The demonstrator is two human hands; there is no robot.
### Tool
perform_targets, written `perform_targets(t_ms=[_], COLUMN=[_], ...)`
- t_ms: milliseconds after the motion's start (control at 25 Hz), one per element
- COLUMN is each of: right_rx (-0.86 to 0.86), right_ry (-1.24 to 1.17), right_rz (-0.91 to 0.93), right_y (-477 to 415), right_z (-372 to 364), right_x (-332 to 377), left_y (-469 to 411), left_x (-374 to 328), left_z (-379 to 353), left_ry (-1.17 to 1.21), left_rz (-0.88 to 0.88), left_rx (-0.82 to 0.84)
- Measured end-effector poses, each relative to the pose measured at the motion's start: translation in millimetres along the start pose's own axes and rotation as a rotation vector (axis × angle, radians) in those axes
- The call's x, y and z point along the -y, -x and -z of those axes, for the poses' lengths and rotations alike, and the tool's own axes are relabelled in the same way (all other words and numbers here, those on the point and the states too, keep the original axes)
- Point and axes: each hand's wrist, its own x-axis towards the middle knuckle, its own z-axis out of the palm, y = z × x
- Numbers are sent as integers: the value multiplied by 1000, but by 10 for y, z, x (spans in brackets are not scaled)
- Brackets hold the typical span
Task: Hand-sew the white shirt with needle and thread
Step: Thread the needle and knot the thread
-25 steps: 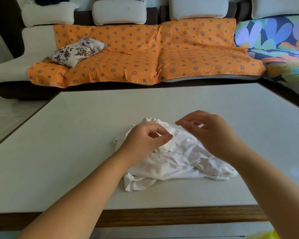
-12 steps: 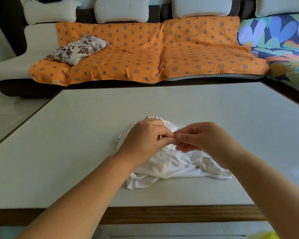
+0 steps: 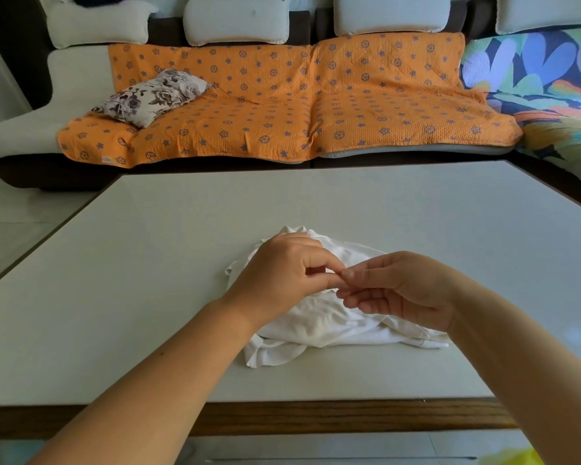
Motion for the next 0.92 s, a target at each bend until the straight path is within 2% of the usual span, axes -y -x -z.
perform_targets(t_ms=[160, 560, 720, 920], right_rx=[38, 29, -112, -303], right_ry=[21, 215, 197, 69], right_rz=[-26, 82, 129, 177], right_y=[12, 54, 17, -16], right_z=[6, -19, -16, -13], right_x=[-6, 35, 17, 23], left_y=[26, 10, 25, 52], left_x=[-85, -135, -110, -83], left_z=[41, 84, 3, -137], left_ry=[102, 139, 153, 504], left_rz=[158, 230, 278, 591], left_rx=[81, 183, 136, 157])
